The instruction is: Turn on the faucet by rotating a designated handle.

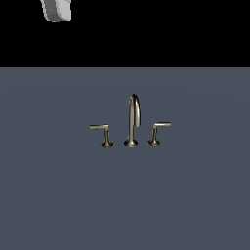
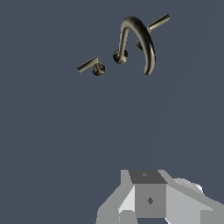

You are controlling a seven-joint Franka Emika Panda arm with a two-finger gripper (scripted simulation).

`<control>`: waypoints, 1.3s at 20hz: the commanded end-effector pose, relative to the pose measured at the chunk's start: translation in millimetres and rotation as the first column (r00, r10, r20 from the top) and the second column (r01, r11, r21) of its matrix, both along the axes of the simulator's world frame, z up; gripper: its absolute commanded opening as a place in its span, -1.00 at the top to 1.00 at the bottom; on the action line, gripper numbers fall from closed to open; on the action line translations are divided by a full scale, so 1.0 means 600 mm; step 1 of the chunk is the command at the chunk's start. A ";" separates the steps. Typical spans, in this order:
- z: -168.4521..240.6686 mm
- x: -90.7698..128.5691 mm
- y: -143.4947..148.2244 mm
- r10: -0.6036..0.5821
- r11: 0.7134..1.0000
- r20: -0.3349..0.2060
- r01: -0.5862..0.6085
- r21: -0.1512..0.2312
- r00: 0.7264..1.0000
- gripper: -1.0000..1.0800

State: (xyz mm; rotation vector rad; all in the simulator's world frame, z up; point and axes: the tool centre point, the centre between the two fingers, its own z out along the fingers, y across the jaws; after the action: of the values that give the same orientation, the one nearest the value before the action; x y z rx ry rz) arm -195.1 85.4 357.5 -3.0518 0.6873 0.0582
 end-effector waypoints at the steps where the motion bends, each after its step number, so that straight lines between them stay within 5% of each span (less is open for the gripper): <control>1: -0.024 0.017 0.014 -0.056 0.998 0.001 0.056 0.000 0.998 1.00; 13: -0.132 0.104 0.061 -0.303 0.953 0.006 0.303 -0.003 0.953 1.00; 26: -0.236 0.200 0.082 -0.525 0.851 0.011 0.525 -0.007 0.851 1.00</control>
State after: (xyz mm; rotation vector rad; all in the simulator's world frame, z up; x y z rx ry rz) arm -81.9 133.9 222.9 -2.7681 1.4536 0.0355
